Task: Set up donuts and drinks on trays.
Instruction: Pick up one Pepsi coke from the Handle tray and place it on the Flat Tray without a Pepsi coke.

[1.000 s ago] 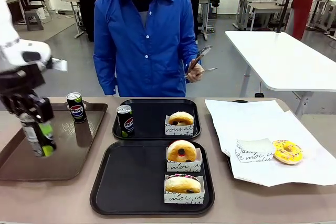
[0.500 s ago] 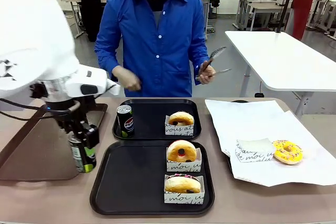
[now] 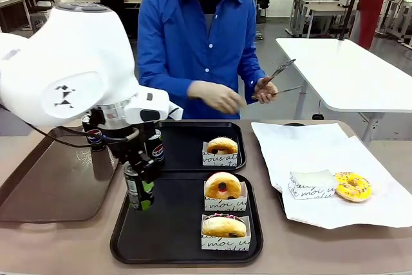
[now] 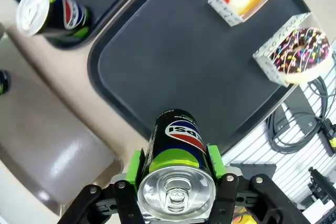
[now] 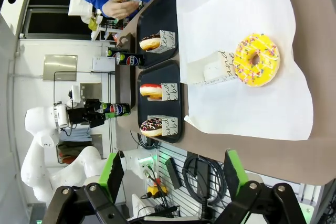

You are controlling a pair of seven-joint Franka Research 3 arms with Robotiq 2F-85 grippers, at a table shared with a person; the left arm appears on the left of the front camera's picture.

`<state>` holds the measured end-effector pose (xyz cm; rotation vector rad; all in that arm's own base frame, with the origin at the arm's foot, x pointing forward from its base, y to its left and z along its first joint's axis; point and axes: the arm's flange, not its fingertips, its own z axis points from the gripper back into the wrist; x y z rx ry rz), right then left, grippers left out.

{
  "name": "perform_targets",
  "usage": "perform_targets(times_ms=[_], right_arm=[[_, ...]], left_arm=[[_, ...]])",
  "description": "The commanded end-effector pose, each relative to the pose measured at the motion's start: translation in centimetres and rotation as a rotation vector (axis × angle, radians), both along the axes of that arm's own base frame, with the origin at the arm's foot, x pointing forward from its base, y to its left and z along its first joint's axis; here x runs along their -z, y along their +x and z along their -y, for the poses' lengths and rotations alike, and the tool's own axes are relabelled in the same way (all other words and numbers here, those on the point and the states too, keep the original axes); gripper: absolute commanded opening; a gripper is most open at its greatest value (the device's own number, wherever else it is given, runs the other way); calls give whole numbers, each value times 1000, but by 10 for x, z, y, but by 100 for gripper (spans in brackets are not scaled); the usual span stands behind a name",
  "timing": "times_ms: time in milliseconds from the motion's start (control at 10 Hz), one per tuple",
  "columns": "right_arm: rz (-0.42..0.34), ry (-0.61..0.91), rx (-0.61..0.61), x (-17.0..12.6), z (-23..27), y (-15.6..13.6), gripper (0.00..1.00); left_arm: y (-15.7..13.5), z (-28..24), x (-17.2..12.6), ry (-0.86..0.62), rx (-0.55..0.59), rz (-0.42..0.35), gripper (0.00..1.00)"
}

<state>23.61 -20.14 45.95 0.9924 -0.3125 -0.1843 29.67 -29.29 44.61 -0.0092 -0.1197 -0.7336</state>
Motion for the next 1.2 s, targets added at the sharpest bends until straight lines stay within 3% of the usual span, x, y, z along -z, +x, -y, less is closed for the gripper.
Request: perform_targets(times_ms=[0,200,300,1100], right_arm=[[-1,0,-2,2,-1,-2,100],[-1,0,-2,2,-1,-2,100],[-1,0,-2,2,-1,-2,100],[-1,0,-2,2,-1,-2,100]], left_arm=[[6,18,11,-28,11,-11,58],[0,17,14,62,21,-61,58],[6,14,15,-7,18,-19,58],[7,15,19,7,21,-37,58]])
